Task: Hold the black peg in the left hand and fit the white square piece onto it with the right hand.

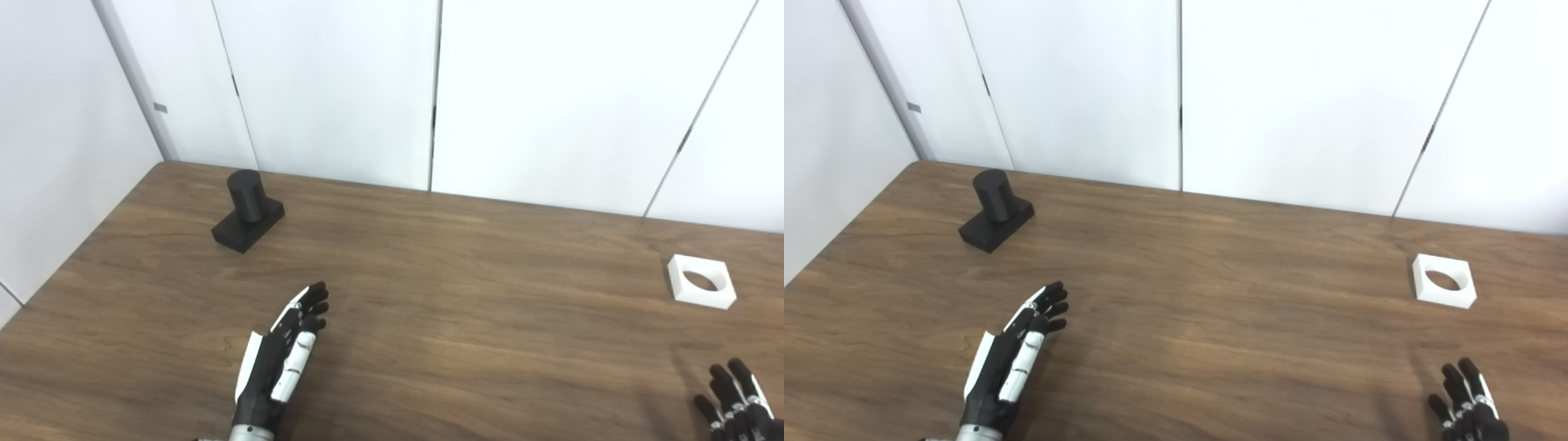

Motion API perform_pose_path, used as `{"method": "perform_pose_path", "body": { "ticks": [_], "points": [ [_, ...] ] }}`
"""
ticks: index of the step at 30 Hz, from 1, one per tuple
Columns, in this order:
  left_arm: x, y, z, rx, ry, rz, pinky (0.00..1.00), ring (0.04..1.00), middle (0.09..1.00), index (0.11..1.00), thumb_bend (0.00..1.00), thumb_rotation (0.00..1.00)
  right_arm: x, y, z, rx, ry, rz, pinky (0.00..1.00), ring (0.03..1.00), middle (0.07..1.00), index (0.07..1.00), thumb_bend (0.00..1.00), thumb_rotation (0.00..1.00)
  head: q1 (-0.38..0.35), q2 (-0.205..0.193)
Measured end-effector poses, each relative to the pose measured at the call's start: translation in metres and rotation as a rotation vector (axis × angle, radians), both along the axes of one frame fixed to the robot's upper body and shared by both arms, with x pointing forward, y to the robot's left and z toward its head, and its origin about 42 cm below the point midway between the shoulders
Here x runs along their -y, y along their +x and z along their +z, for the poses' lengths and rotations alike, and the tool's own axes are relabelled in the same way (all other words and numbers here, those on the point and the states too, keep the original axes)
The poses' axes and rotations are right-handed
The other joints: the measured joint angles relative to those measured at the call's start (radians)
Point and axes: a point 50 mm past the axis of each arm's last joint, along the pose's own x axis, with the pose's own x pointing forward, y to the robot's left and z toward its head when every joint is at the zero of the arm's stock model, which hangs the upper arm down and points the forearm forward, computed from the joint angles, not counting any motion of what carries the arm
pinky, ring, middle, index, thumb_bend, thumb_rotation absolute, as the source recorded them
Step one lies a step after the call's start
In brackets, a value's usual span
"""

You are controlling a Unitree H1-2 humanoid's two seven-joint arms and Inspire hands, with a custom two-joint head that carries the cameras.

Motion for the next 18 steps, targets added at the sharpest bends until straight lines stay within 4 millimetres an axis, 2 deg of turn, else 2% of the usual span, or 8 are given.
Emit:
{"method": "perform_pose_path", "body": {
  "ticks": [7, 8, 14, 15, 16, 17, 18],
  "points": [
    [0.0002, 0.0008, 0.0002, 0.022, -0.001, -0.005, 0.83, 0.879, 0.894, 0.890, 0.58, 0.86, -0.0002, 0.0010, 0.0000, 0.003, 0.001, 0.000, 0.94, 0.953, 0.910, 0.918, 0.72, 0.95, -0.009, -0.005],
    [0.0000, 0.0010, 0.0000, 0.023, -0.003, -0.004, 0.83, 0.881, 0.888, 0.879, 0.59, 0.82, -0.0003, 0.0013, -0.0001, 0.003, 0.001, 0.000, 0.95, 0.956, 0.910, 0.915, 0.72, 0.95, -0.012, -0.005],
    [-0.0030, 0.0021, -0.0002, 0.013, -0.017, 0.020, 0.87, 0.916, 0.918, 0.915, 0.55, 0.77, -0.0004, 0.0019, -0.0003, 0.003, 0.000, -0.003, 0.93, 0.941, 0.901, 0.908, 0.76, 0.94, -0.025, -0.009],
    [-0.0036, 0.0028, 0.0010, 0.014, -0.013, 0.020, 0.88, 0.922, 0.919, 0.921, 0.53, 0.69, -0.0005, 0.0019, -0.0003, 0.003, -0.002, -0.003, 0.92, 0.938, 0.897, 0.907, 0.76, 0.94, -0.025, -0.011],
    [-0.0042, 0.0037, 0.0017, 0.012, -0.008, 0.021, 0.89, 0.924, 0.920, 0.923, 0.52, 0.66, -0.0005, 0.0020, -0.0004, 0.004, -0.004, -0.004, 0.92, 0.937, 0.896, 0.907, 0.76, 0.94, -0.028, -0.014],
    [-0.0054, 0.0042, 0.0029, 0.013, -0.001, 0.023, 0.86, 0.910, 0.909, 0.922, 0.51, 0.57, -0.0004, 0.0021, -0.0005, 0.004, -0.006, -0.004, 0.92, 0.935, 0.893, 0.906, 0.76, 0.94, -0.028, -0.012],
    [-0.0076, 0.0046, 0.0040, 0.012, 0.007, 0.030, 0.85, 0.902, 0.904, 0.921, 0.51, 0.52, -0.0003, 0.0022, -0.0006, 0.008, -0.007, -0.005, 0.92, 0.934, 0.892, 0.905, 0.76, 0.94, -0.028, -0.014]
  ]
}}
